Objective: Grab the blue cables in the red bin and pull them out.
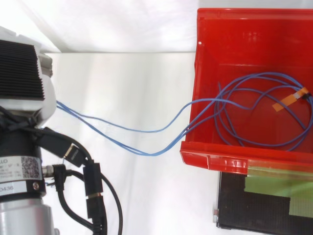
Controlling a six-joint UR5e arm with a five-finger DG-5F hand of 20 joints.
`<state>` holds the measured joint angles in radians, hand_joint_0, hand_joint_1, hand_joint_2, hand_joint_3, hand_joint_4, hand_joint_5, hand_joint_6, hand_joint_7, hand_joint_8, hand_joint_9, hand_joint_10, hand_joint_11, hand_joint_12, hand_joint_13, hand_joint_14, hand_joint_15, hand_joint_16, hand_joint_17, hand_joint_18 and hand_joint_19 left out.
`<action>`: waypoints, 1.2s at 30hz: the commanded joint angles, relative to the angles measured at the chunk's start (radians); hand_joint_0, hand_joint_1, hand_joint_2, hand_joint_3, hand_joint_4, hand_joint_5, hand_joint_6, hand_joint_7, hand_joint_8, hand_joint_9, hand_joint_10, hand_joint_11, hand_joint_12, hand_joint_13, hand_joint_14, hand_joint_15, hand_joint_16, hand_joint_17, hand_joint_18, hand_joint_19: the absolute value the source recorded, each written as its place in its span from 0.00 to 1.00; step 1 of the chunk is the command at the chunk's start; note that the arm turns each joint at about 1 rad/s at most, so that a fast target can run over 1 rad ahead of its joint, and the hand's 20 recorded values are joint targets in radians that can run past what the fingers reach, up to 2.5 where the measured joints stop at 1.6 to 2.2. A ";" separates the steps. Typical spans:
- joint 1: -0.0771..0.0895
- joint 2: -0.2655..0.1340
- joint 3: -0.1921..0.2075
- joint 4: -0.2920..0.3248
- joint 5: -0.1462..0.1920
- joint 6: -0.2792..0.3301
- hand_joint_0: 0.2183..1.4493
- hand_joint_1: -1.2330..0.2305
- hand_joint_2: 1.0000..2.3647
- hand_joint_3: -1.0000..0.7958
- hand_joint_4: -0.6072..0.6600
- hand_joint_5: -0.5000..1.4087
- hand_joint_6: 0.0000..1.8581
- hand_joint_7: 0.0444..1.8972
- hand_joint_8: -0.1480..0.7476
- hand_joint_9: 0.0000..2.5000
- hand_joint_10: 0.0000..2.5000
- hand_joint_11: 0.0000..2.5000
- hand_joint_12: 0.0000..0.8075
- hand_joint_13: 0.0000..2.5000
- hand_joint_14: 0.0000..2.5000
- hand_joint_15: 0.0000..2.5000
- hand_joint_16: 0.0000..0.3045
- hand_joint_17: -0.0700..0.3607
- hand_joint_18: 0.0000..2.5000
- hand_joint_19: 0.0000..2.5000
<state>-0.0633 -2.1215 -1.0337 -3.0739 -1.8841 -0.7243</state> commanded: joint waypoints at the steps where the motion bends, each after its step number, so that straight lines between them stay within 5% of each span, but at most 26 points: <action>1: 0.000 0.000 0.000 -0.003 0.000 0.003 0.44 0.38 0.00 0.00 0.60 0.66 0.29 0.37 0.53 0.29 0.19 0.62 0.45 0.35 0.95 0.38 0.15 0.39 0.31 0.46; 16: 0.000 0.000 0.000 -0.008 0.000 0.003 0.40 0.43 0.00 0.00 0.61 0.67 0.24 0.39 0.54 0.30 0.18 0.62 0.47 0.36 0.95 0.37 0.16 0.41 0.31 0.45; 36: 0.000 0.000 0.001 -0.008 0.002 0.003 0.37 0.41 0.00 0.00 0.63 0.71 0.30 0.37 0.56 0.37 0.17 0.63 0.49 0.40 0.92 0.37 0.17 0.43 0.34 0.43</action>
<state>-0.0629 -2.1216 -1.0337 -3.0818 -1.8826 -0.7214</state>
